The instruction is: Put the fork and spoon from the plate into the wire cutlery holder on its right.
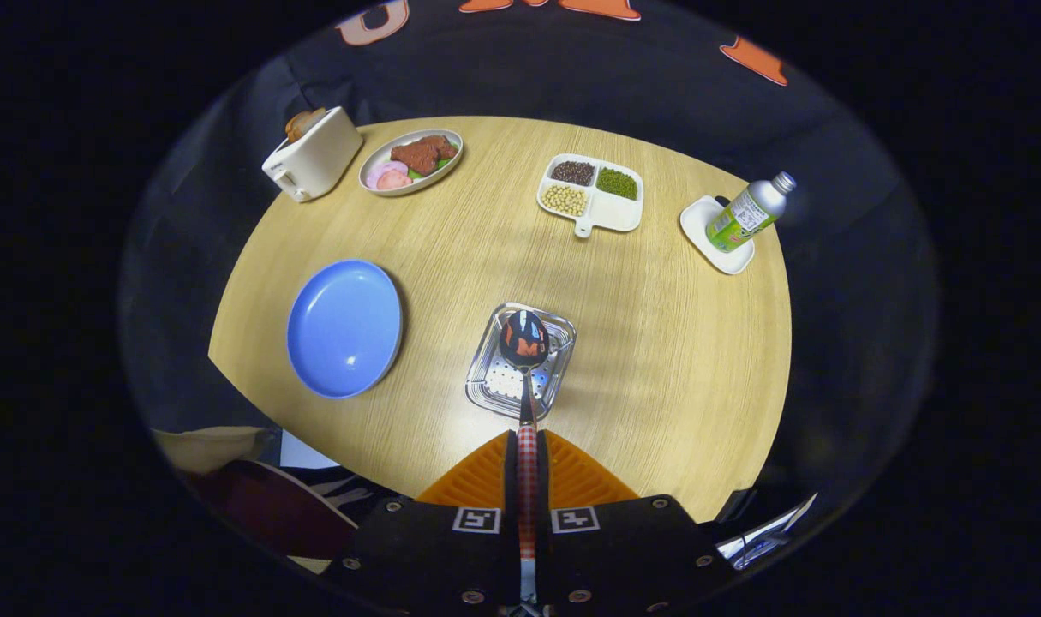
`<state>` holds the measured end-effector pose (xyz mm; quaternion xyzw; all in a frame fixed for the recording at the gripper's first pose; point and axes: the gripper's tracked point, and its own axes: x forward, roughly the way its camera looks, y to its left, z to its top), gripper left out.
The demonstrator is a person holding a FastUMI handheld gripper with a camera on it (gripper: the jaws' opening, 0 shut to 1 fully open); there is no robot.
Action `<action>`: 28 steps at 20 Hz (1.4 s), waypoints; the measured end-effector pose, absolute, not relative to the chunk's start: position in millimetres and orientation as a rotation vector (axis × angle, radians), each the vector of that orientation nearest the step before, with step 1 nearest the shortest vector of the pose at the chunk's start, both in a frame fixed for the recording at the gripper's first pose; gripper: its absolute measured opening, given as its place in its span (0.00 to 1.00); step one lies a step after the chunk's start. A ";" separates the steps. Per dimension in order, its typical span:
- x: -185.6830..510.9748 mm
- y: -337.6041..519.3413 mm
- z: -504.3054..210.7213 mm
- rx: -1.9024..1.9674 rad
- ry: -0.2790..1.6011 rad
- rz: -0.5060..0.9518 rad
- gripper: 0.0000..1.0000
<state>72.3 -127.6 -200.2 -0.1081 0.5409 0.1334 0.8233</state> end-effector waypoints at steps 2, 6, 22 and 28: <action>70.3 -126.1 -204.4 -0.240 1.190 0.292 0.07; 72.0 -125.4 -215.0 -0.272 1.262 0.296 0.07; 93.8 -105.1 -239.8 -0.315 1.346 0.302 0.12; 105.5 -93.3 -219.6 -0.176 1.251 0.288 0.27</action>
